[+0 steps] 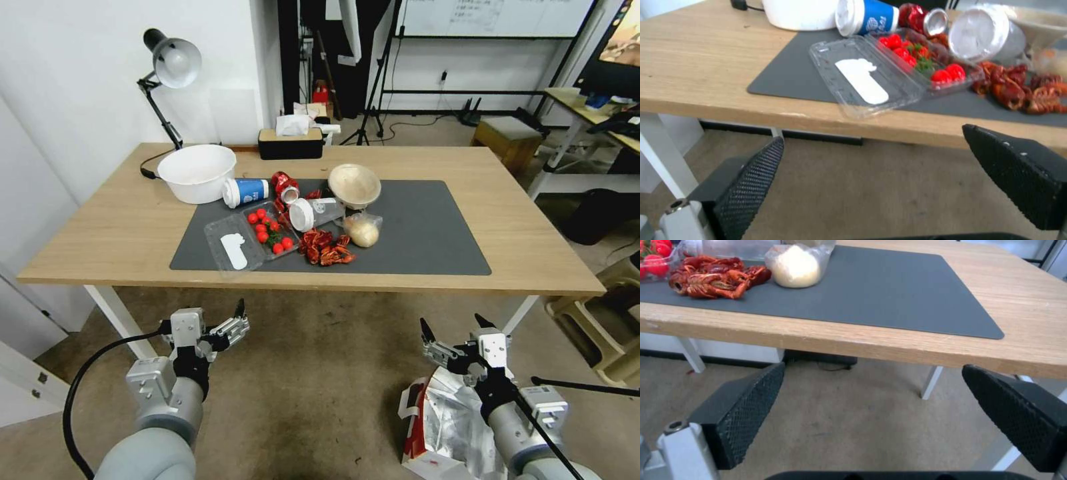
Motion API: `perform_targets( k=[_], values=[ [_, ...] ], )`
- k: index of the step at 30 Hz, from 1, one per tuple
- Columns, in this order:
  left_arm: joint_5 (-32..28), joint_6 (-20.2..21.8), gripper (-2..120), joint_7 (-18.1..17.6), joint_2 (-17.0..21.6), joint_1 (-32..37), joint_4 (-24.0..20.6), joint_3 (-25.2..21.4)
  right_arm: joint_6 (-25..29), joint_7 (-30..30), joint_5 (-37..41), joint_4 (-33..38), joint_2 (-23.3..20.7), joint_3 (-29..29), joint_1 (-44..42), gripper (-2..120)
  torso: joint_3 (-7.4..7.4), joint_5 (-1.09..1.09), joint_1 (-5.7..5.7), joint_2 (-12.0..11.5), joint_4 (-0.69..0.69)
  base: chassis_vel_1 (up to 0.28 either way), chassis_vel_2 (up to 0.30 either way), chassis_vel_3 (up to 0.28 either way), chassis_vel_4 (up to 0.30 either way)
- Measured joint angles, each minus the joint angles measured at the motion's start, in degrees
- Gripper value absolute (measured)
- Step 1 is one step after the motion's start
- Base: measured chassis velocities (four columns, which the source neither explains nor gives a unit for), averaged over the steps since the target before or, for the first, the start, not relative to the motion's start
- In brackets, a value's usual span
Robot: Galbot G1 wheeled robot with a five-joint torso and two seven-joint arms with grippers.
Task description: Pick up the food delivery bag from the floor and place it on the table.
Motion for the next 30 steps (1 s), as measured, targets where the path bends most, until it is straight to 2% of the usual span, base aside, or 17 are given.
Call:
perform_targets(
  k=[6,17,30],
  values=[
    [-0.2,-3.0,100,-0.1,-0.1,0.2,0.8,0.0,0.3,0.0,-0.2,-0.2,0.0,0.0,-0.1,100,0.0,0.0,0.0,0.0,0.0,0.0,0.0,0.0,0.0],
    [-0.6,-2.0,100,-0.5,-0.4,0.2,0.3,-0.2,0.4,-0.1,-0.4,-0.4,0.0,-0.2,0.0,100,-0.16,0.0,-0.16,-0.3,0.0,0.0,0.0,0.0,0.0],
    [1.4,-1.9,100,0.7,-0.3,0.3,0.9,-0.3,0.4,-0.4,-0.3,-0.6,0.0,-0.3,-0.1,100,-2.12,0.0,-1.73,-3.9,-0.01,0.0,0.0,0.0,0.0]
  ],
)
